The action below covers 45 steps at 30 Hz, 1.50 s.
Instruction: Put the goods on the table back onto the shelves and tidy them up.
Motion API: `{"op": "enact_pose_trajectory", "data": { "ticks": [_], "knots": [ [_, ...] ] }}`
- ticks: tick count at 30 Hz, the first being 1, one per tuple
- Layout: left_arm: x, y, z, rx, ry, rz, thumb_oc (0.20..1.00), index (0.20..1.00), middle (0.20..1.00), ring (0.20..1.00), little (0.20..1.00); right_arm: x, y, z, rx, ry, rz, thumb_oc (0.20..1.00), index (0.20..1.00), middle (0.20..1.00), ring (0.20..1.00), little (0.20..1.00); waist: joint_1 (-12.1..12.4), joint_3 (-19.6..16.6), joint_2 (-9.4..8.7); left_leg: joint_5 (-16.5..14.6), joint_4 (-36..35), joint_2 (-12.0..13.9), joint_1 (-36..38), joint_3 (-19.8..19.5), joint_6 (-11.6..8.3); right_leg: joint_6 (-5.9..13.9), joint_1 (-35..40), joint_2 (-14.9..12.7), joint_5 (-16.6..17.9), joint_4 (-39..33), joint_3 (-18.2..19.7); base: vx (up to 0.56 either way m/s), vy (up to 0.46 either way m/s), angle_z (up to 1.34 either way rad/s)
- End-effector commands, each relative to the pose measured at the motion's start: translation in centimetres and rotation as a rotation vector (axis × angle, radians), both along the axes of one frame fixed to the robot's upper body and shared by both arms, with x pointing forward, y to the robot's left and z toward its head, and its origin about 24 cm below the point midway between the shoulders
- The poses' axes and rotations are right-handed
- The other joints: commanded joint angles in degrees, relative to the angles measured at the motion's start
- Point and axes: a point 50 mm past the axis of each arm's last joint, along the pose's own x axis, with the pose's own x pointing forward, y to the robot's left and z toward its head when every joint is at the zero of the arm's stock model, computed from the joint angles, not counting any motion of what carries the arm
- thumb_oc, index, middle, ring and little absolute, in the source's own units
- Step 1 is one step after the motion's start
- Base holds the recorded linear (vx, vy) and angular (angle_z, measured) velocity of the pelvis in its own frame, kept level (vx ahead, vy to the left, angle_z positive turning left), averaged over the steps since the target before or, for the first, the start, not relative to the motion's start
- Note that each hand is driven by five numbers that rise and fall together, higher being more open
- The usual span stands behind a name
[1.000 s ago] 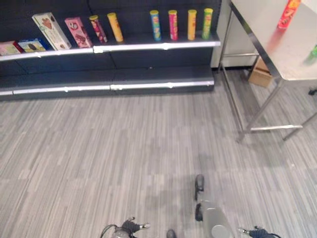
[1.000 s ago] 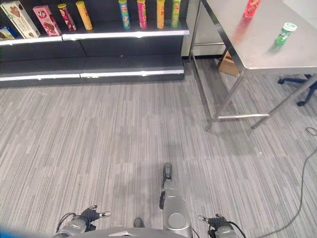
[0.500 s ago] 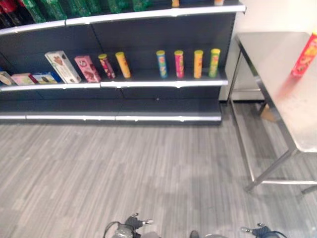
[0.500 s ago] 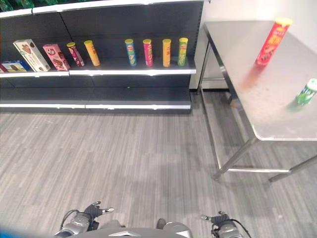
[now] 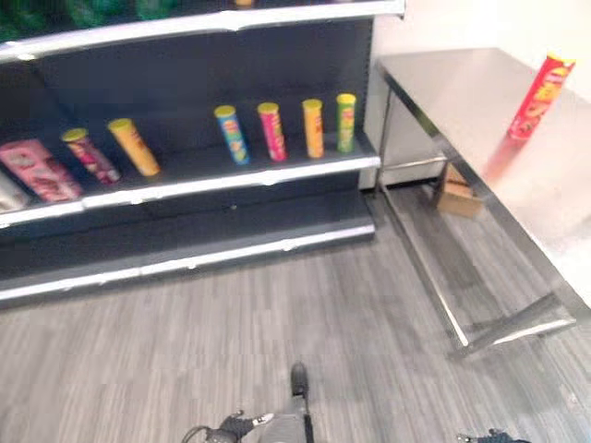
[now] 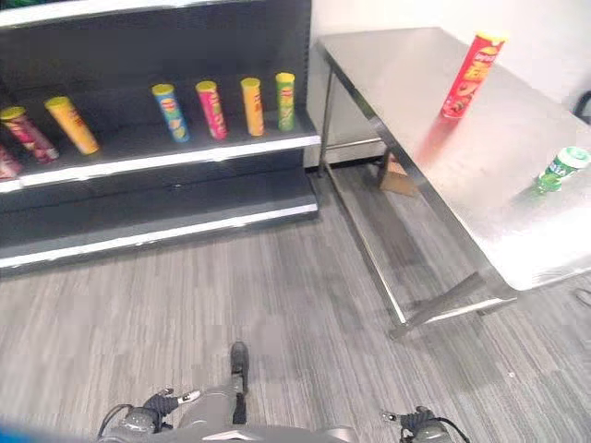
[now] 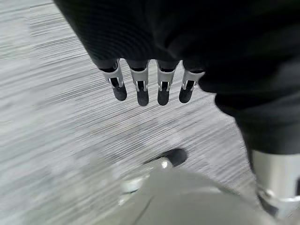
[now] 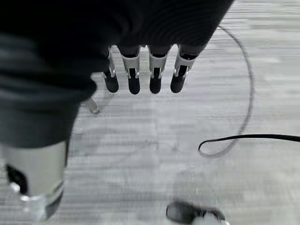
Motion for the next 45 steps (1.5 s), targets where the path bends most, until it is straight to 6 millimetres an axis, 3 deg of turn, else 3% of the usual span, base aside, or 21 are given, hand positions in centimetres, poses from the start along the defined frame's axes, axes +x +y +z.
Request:
{"op": "enact_pose_trajectory", "data": {
  "ticks": [1, 3, 6, 8, 9, 10, 12, 14, 16, 21, 27, 29, 32, 36, 37, 38, 39, 40, 41, 43, 45],
  "knots": [
    [0.1, -0.7, -0.1, -0.001, -0.013, -0.027, 1.000, 1.000, 1.000, 1.000, 1.000, 1.2, -1.7, 0.9, -0.045, -0.036, 0.034, 1.000, 1.000, 1.000, 1.000, 1.000, 1.66, -1.83, 2.67, 1.26, -1.83, 4.52, 0.10, 0.88, -4.36, 2.40, -6.68, 2.94, 0.06, -4.31, 2.03, 0.18, 0.123, -0.94],
    [0.1, -0.5, 0.0, 0.002, -0.016, -0.030, 1.000, 1.000, 1.000, 1.000, 1.000, 1.2, -1.7, 0.9, -0.041, -0.039, 0.035, 1.000, 1.000, 1.000, 1.000, 1.000, 2.04, -2.29, 2.09, 0.37, -1.14, 4.18, 0.26, 1.69, -3.61, 3.21, -7.39, 1.86, -0.19, -3.04, 2.22, 0.23, 0.171, -0.55],
    [0.9, 0.2, 0.4, 0.022, -0.038, -0.034, 1.000, 1.000, 1.000, 1.000, 1.000, 1.0, -1.9, 0.9, -0.033, -0.031, 0.019, 1.000, 1.000, 1.000, 1.000, 1.000, 1.53, -3.44, 1.21, -4.10, -0.57, 2.12, 2.70, 4.48, -0.04, 6.46, -12.57, -0.74, -0.15, 8.00, 1.08, 0.26, 0.253, -0.35],
    [1.5, 0.4, 0.6, 0.025, -0.055, -0.036, 1.000, 1.000, 1.000, 1.000, 1.000, 1.2, -2.1, 1.0, -0.033, -0.037, 0.011, 1.000, 1.000, 1.000, 1.000, 1.000, 1.06, -2.53, 1.32, -5.25, -0.86, 1.65, 4.36, 5.67, 0.84, 8.02, -17.27, -1.63, 3.63, 15.78, -0.76, 0.06, 0.154, -0.17],
    [2.0, 0.6, 0.8, 0.027, -0.070, -0.035, 1.000, 1.000, 1.000, 1.000, 1.000, 1.6, -2.2, 1.1, -0.034, -0.053, -0.005, 1.000, 1.000, 1.000, 1.000, 1.000, 0.40, -1.14, 1.43, -6.10, -1.15, 1.57, 5.86, 6.55, 1.70, 8.53, -21.36, -2.67, 8.04, 23.07, -2.90, 0.01, 0.126, -0.47],
    [2.0, 0.6, 0.8, 0.027, -0.070, -0.035, 1.000, 1.000, 1.000, 1.000, 1.000, 1.6, -2.2, 1.1, -0.034, -0.053, -0.005, 1.000, 1.000, 1.000, 1.000, 1.000, 0.44, -1.18, 1.41, -6.11, -1.14, 1.55, 5.81, 6.58, 1.70, 8.54, -21.49, -2.69, 7.97, 23.22, -2.85, 0.04, 0.124, -0.38],
    [1.9, 1.0, 0.9, 0.038, -0.066, -0.032, 1.000, 1.000, 1.000, 1.000, 1.000, 1.3, -2.2, 1.1, -0.033, -0.055, -0.025, 1.000, 1.000, 1.000, 1.000, 1.000, 0.32, -0.78, 1.68, -7.61, -1.40, 1.62, 7.69, 7.49, 2.22, 8.22, -23.78, -4.60, 9.41, 27.17, -6.72, 0.10, 0.100, -0.10],
    [2.0, 1.3, 1.0, 0.046, -0.073, -0.020, 1.000, 1.000, 1.000, 1.000, 1.000, 1.3, -2.2, 1.1, -0.038, -0.065, -0.043, 1.000, 1.000, 1.000, 1.000, 1.000, 0.86, -1.20, 1.31, -9.14, -1.29, 1.64, 8.77, 8.95, 1.93, 7.46, -22.82, -8.59, 8.29, 21.90, -12.97, 0.13, 0.034, -0.16],
    [2.3, 1.4, 1.1, 0.051, -0.082, -0.015, 1.000, 1.000, 1.000, 1.000, 1.000, 1.5, -2.4, 1.2, -0.046, -0.081, -0.061, 1.000, 1.000, 1.000, 1.000, 1.000, 0.95, -1.61, 1.04, -10.22, -1.43, 2.20, 9.43, 9.92, 1.18, 6.95, -22.77, -10.09, 7.99, 13.79, -17.66, 0.11, -0.061, -0.47],
    [3.1, 1.3, 1.4, 0.061, -0.095, -0.022, 1.000, 1.000, 1.000, 1.000, 1.000, 1.9, -2.1, 1.2, -0.037, -0.103, -0.090, 1.000, 1.000, 1.000, 1.000, 1.000, -0.94, -0.82, -0.01, -11.74, -1.61, 3.39, 11.58, 10.59, -0.40, 9.71, -28.49, -11.63, 14.90, 0.76, -16.25, 0.12, -0.108, -0.35],
    [3.4, 1.2, 1.5, 0.059, -0.113, -0.029, 1.000, 1.000, 1.000, 1.000, 1.000, 1.2, -0.9, 0.6, -0.010, -0.068, -0.037, 1.000, 1.000, 1.000, 1.000, 1.000, -0.96, -0.59, -1.38, -12.71, -1.70, 5.20, 15.34, 11.08, -2.40, 11.74, -28.99, -16.01, 21.46, -0.62, -16.08, 0.13, -0.163, 0.06],
    [3.4, 1.2, 1.5, 0.060, -0.116, -0.030, 1.000, 1.000, 1.000, 1.000, 1.000, 1.2, -0.8, 0.6, -0.008, -0.066, -0.029, 1.000, 1.000, 1.000, 1.000, 1.000, -0.87, -0.83, -1.74, -12.77, -1.92, 5.29, 15.86, 11.21, -2.79, 12.06, -28.83, -15.99, 21.99, -0.68, -16.05, 0.13, -0.200, -0.06],
    [3.2, 1.2, 1.4, 0.054, -0.113, -0.026, 1.000, 1.000, 1.000, 1.000, 1.000, 0.7, -0.7, 0.5, -0.002, -0.050, -0.021, 1.000, 1.000, 1.000, 1.000, 1.000, -0.64, -2.23, -2.00, -13.02, -2.15, 7.63, 17.50, 10.24, -4.87, 11.36, -26.32, -12.73, 17.82, -1.22, -14.96, 0.22, -0.368, 0.01],
    [3.5, 0.3, 1.4, 0.001, -0.142, -0.004, 1.000, 1.000, 1.000, 1.000, 1.000, 0.6, -1.8, 0.8, -0.030, -0.053, -0.021, 1.000, 1.000, 1.000, 1.000, 1.000, -0.62, -1.81, -0.20, -13.07, 6.17, 11.87, 13.49, 5.92, -6.26, 7.68, -24.42, -8.21, 12.44, -0.18, -15.85, 0.12, -0.357, -0.11],
    [4.1, -0.1, 1.5, -0.022, -0.169, -0.003, 1.000, 1.000, 1.000, 1.000, 1.000, 0.4, -2.3, 1.0, -0.048, -0.044, -0.013, 1.000, 1.000, 1.000, 1.000, 1.000, -0.30, -0.64, 0.08, -10.02, 13.04, 13.33, 9.86, 5.31, -6.73, 5.67, -22.00, -6.83, 10.54, -1.03, -17.82, 0.01, -0.279, 0.42],
    [4.1, -0.1, 1.5, -0.022, -0.169, -0.003, 1.000, 1.000, 1.000, 1.000, 1.000, 0.4, -2.3, 1.0, -0.048, -0.044, -0.013, 1.000, 1.000, 1.000, 1.000, 1.000, -0.47, -0.64, 0.17, -10.16, 13.40, 13.43, 9.57, 5.05, -6.77, 5.63, -21.94, -6.74, 10.54, -1.07, -18.03, -0.02, -0.350, 0.64],
    [4.5, -0.3, 1.7, -0.029, -0.176, -0.013, 1.000, 1.000, 1.000, 1.000, 1.000, 0.5, -2.8, 1.2, -0.063, -0.040, -0.009, 1.000, 1.000, 1.000, 1.000, 1.000, -0.14, 0.74, -0.31, -8.08, 18.74, 12.92, 5.51, 4.76, -6.49, 4.43, -20.08, -6.10, 9.51, -1.98, -19.37, -0.03, -0.157, 0.68],
    [4.5, -0.3, 1.7, -0.029, -0.176, -0.013, 1.000, 1.000, 1.000, 1.000, 1.000, 0.5, -2.8, 1.2, -0.063, -0.040, -0.009, 1.000, 1.000, 1.000, 1.000, 1.000, -0.21, 0.76, -0.31, -8.13, 18.86, 12.91, 5.41, 4.67, -6.49, 4.44, -20.05, -6.10, 9.51, -2.01, -19.44, -0.02, -0.199, 0.56],
    [4.5, -0.2, 1.7, -0.028, -0.174, -0.010, 1.000, 1.000, 1.000, 1.000, 1.000, 0.5, -2.9, 1.2, -0.060, -0.041, -0.016, 1.000, 1.000, 1.000, 1.000, 1.000, 0.11, 0.99, -0.56, -9.35, 17.98, 11.16, 4.41, 4.48, -5.97, 4.56, -19.45, -5.95, 9.31, -2.73, -19.50, 0.03, -0.060, 0.59],
    [3.2, -0.1, 1.1, -0.017, -0.123, -0.011, 1.000, 1.000, 1.000, 1.000, 1.000, 0.6, -3.1, 1.3, -0.060, -0.044, -0.020, 1.000, 1.000, 1.000, 1.000, 1.000, 0.86, 0.31, 0.48, -10.67, 9.02, 7.43, 5.11, 4.00, -4.85, 5.36, -18.53, -5.06, 9.07, -3.51, -19.61, 0.11, 0.004, 0.33],
    [2.4, -0.3, 0.7, -0.016, -0.085, -0.020, 1.000, 1.000, 1.000, 1.000, 1.000, 0.6, -3.0, 1.2, -0.057, -0.047, -0.031, 1.000, 1.000, 1.000, 1.000, 1.000, 0.59, -0.57, 1.42, -10.55, 5.21, 6.42, 6.33, 2.84, -4.10, 5.62, -18.94, -4.77, 9.19, -2.98, -18.88, 0.18, 0.124, -0.19]
  ]
}}
